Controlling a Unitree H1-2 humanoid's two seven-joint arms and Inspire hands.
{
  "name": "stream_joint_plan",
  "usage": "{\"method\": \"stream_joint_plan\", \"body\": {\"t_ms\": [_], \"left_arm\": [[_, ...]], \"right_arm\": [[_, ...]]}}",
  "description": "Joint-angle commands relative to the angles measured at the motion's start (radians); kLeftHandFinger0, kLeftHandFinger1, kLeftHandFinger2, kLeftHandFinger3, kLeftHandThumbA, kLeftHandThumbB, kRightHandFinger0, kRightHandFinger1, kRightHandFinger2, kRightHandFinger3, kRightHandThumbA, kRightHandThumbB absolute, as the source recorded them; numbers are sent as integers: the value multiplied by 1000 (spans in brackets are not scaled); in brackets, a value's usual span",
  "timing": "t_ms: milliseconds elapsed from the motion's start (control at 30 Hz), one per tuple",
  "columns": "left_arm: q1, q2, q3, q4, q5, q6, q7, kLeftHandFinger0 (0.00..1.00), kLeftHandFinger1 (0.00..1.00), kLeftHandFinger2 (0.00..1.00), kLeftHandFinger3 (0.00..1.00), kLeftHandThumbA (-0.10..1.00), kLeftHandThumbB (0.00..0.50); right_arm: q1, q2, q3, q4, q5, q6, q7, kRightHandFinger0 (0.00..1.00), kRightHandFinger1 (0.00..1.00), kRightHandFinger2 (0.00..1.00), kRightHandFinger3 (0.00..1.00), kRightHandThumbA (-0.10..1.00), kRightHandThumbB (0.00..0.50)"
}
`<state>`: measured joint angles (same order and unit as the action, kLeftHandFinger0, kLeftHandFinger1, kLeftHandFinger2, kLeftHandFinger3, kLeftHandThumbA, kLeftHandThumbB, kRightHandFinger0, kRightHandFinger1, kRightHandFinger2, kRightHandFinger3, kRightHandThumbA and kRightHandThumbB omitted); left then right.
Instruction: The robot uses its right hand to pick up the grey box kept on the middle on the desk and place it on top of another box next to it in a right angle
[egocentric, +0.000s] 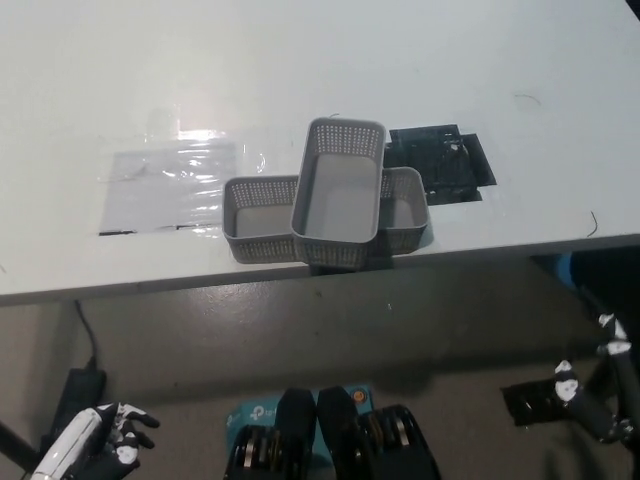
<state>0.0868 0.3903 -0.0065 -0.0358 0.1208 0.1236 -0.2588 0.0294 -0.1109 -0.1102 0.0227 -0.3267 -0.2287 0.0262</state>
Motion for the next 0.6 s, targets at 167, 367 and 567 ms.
{"method": "stream_joint_plan", "body": {"t_ms": [167, 367, 567], "left_arm": [[2, 6, 12, -5, -20, -56, 6, 327, 358, 423, 532, 87, 272], [1, 9, 12, -10, -11, -54, 8, 322, 352, 417, 521, 69, 259], [0, 7, 13, -6, -14, -49, 7, 331, 361, 437, 518, 87, 278]], "right_arm": [[-64, 89, -72, 221, 39, -123, -217, 422, 617, 823, 936, 235, 219], [-75, 75, -94, 235, 117, -76, -185, 329, 505, 690, 856, 127, 206], [-65, 33, -57, 241, 57, -27, -160, 266, 397, 572, 856, 104, 180]]}}
